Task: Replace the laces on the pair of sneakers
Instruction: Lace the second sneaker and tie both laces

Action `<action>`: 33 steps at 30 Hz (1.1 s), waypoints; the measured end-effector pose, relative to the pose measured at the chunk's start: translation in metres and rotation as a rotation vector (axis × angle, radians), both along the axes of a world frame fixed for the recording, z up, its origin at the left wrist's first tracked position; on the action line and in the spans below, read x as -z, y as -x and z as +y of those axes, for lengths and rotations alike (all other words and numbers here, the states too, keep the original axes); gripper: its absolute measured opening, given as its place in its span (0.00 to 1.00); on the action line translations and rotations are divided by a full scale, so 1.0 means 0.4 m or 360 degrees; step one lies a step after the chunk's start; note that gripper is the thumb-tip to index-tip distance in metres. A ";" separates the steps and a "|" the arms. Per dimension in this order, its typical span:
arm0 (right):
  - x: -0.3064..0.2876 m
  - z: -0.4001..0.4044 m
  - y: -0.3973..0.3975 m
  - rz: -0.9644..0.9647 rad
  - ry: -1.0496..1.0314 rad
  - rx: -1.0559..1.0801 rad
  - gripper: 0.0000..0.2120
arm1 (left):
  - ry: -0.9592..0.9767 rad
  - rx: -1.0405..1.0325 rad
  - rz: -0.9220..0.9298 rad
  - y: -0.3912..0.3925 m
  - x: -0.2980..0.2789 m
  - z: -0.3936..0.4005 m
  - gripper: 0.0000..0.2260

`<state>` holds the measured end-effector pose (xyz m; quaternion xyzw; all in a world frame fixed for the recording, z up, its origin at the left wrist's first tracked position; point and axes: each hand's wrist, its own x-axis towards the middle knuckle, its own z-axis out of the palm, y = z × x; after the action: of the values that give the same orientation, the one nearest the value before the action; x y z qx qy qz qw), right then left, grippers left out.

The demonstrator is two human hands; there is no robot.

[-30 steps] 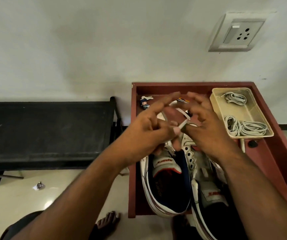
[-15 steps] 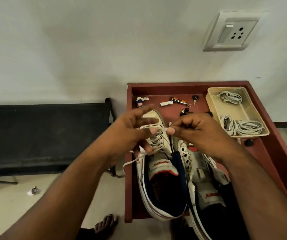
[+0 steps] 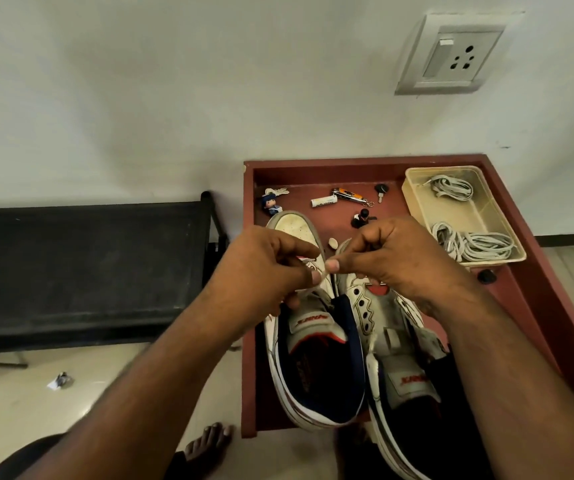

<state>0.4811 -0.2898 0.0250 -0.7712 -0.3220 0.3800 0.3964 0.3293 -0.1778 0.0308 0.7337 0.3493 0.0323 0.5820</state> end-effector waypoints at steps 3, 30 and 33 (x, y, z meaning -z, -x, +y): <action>0.006 0.001 0.000 0.0115 -0.0038 0.0047 0.22 | 0.0025 0.0010 0.0015 -0.004 0.006 -0.001 0.18; 0.031 -0.005 0.035 0.0013 0.0437 -0.0096 0.14 | -0.0774 0.0041 0.0576 -0.004 0.073 -0.077 0.07; 0.035 -0.011 0.029 0.0147 0.0414 -0.0008 0.14 | -0.0761 0.0010 0.0681 -0.013 0.072 -0.091 0.07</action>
<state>0.4693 -0.2941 0.0111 -0.7970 -0.2533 0.4545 0.3066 0.3345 -0.2142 0.0018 0.8409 0.4439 -0.0433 0.3065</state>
